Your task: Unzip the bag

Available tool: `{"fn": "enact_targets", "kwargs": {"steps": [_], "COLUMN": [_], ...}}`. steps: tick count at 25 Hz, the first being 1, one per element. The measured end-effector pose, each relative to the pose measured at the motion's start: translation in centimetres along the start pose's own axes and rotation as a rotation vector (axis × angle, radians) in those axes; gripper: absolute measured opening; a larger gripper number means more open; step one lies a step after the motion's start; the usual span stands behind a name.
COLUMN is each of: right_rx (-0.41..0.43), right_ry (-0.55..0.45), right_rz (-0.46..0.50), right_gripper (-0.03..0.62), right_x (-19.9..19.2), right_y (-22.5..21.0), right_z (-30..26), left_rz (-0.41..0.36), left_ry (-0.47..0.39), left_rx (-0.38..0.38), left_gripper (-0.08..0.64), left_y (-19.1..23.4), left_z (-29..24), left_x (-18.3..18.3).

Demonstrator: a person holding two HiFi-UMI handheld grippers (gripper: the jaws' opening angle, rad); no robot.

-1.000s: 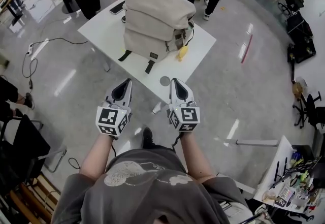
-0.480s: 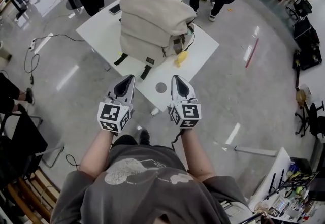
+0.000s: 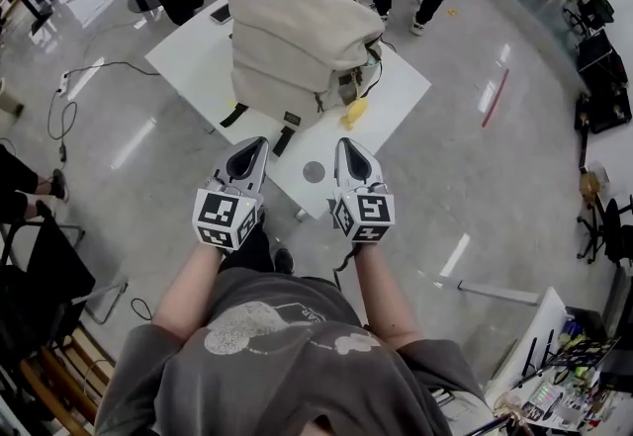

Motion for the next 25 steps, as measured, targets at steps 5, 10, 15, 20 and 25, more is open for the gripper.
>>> {"fn": "enact_targets", "kwargs": {"steps": [5,10,15,20,25], "right_rx": [-0.045,-0.081,-0.118,-0.151,-0.193], "right_ry": [-0.003,0.004,0.018,0.027,0.034], "right_rz": [-0.006,-0.003,-0.003,0.002,-0.007], "right_gripper": [0.0,0.0,0.0,0.0,0.0], "right_x": [0.5,0.8,0.6,0.4,0.2], "right_y": [-1.3,-2.5,-3.3,-4.1,-5.6], "right_z": [-1.7,-3.9,-5.9,-7.5,-7.9], "left_rz": [0.017,0.028,0.025,0.017,0.025], "left_ry": [0.01,0.028,0.045,0.055,0.099], "left_rx": [-0.061,-0.144,-0.218,-0.279,-0.332], "left_gripper": [0.008,0.046,0.078,0.105,0.145], "left_y": [0.2,0.2,-0.2,-0.6,-1.8], "left_z": [-3.1,-6.7,-10.4,-13.4,-15.8], "left_x": [-0.4,-1.2,-2.2,-3.1,-4.9]}}
Point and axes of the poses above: the fingertips, and each gripper's own axes: z backward along the fingers, y to its left, x out of its top, the point moved 2 cm from there along z, backward along the fingers, and after that the axes turned 12 degrees about -z, right-handed, at the moved point
